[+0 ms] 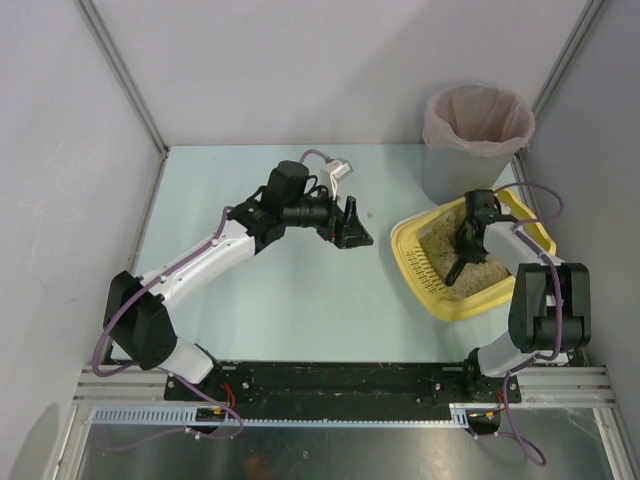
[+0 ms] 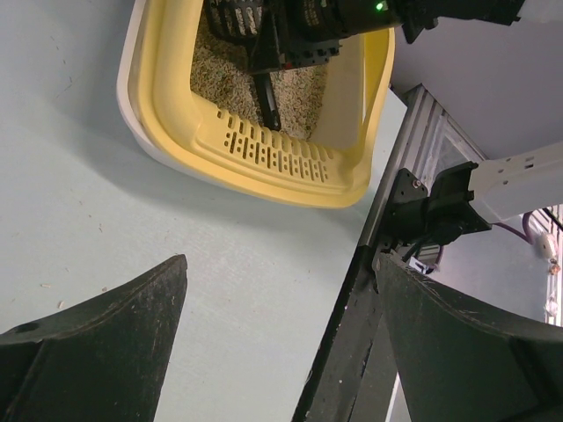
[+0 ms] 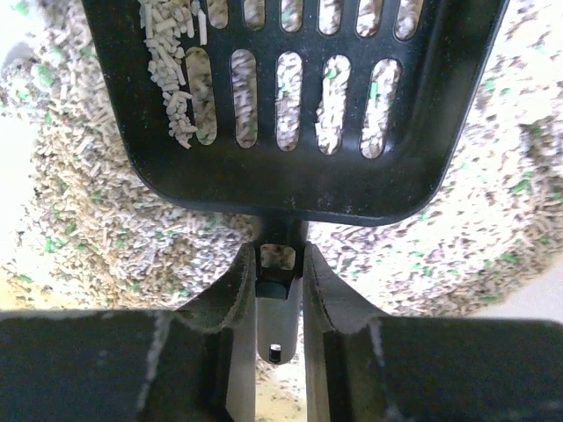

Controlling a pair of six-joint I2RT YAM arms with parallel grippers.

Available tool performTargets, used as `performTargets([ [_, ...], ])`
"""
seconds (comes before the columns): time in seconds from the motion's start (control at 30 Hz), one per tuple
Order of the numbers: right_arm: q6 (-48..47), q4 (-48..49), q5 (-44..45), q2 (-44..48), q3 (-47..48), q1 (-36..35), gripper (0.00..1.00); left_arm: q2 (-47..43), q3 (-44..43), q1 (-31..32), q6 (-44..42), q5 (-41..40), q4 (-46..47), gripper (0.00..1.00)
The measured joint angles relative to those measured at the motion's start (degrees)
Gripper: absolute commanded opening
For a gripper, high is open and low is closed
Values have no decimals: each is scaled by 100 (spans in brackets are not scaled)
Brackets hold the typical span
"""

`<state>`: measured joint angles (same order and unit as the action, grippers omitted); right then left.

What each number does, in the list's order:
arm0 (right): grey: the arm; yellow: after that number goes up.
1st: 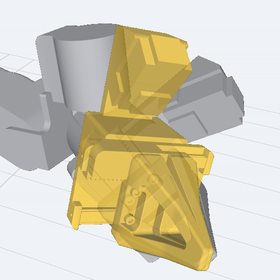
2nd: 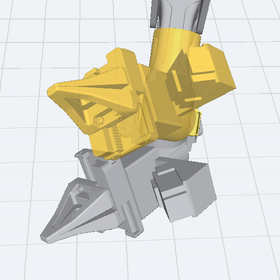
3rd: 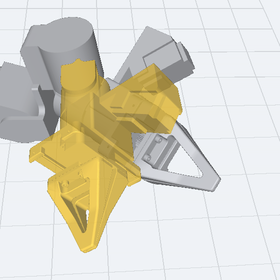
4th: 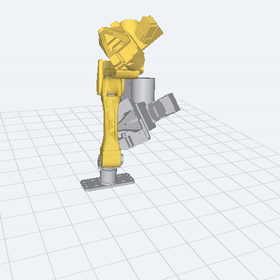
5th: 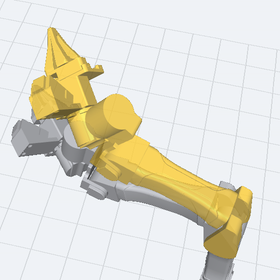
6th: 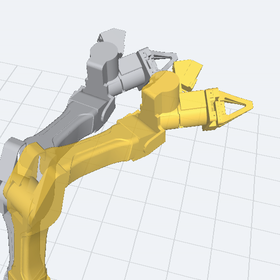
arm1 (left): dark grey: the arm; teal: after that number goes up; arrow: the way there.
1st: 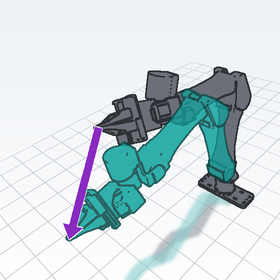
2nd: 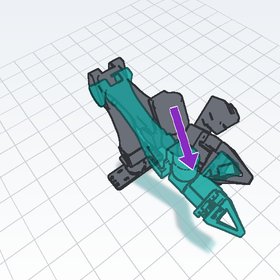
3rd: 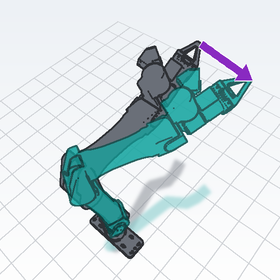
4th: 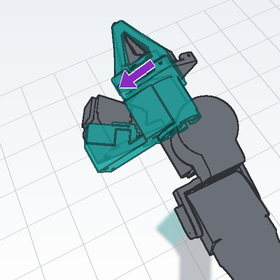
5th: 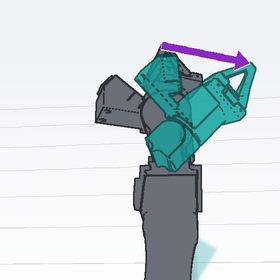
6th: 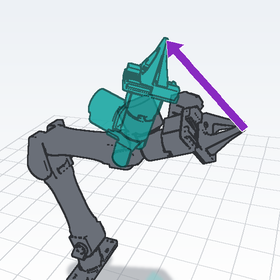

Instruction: Clean the litter box

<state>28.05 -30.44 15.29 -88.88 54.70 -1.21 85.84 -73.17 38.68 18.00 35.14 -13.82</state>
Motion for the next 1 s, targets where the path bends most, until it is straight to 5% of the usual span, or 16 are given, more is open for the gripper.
performTargets([
  [0.3, -638, -470, -1021, 518, 195, 1128, 0, 0, 0, 22, 0, 0, 0, 92],
  [1.0, -1373, -1453, -3829, 328, 820, 1604, 0, 46, -4, 157, -105, -214, 2, 91],
])
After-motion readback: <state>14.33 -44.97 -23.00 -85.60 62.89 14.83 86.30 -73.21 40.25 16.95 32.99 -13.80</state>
